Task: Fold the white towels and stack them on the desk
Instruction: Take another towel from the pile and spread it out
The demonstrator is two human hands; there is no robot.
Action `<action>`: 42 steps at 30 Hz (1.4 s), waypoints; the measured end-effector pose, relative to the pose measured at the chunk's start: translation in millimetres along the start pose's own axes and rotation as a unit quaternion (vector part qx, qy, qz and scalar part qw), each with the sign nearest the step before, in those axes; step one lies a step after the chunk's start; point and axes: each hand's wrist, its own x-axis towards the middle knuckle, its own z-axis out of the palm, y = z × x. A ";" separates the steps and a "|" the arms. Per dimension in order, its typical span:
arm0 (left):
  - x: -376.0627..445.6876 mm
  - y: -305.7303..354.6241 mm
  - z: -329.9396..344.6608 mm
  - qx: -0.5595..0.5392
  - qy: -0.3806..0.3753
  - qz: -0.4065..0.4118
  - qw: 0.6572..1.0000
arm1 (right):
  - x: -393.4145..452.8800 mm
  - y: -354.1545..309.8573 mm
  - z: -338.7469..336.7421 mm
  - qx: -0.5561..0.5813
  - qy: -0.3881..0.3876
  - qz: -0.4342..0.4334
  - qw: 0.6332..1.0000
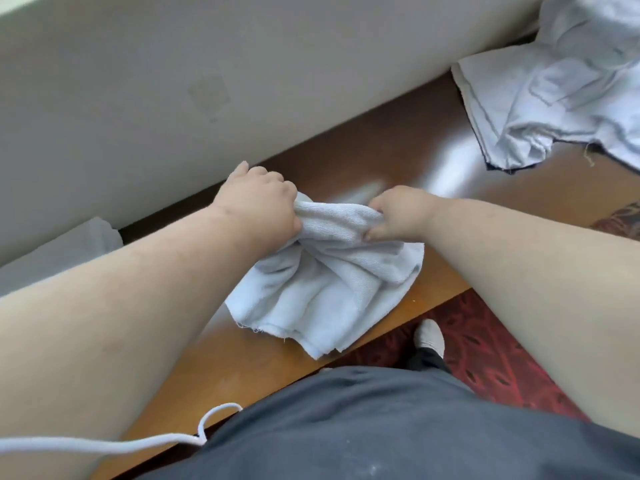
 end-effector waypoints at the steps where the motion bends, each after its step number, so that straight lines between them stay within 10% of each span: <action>1: 4.3 7.2 -1.2 -0.031 0.003 0.014 0.999 | 1.8 -1.6 0.3 0.003 0.019 -0.010 1.000; 7: 32.5 52.0 -27.4 -0.203 -0.029 0.067 0.976 | 5.8 -12.6 -17.6 0.059 0.101 -0.060 0.991; 14: 64.0 45.7 -44.5 -0.170 -0.090 0.067 0.979 | 0.8 55.8 -21.2 0.071 -0.043 0.028 0.996; 23: 107.3 79.8 -73.8 -0.282 -0.091 0.075 0.952 | 8.6 55.7 -70.1 0.193 0.078 -0.015 0.978; 30: 125.0 66.9 -87.5 -0.241 -0.134 0.058 0.959 | -4.2 105.1 -66.8 0.187 -0.055 0.039 0.980; 37: 137.8 84.7 -103.4 -0.273 -0.112 0.068 0.953 | -1.8 88.0 -44.1 0.550 0.131 -0.027 0.825; 42: 146.8 87.6 -101.1 -0.308 -0.068 0.053 0.947 | -7.8 97.8 -17.1 0.615 0.075 -0.022 0.785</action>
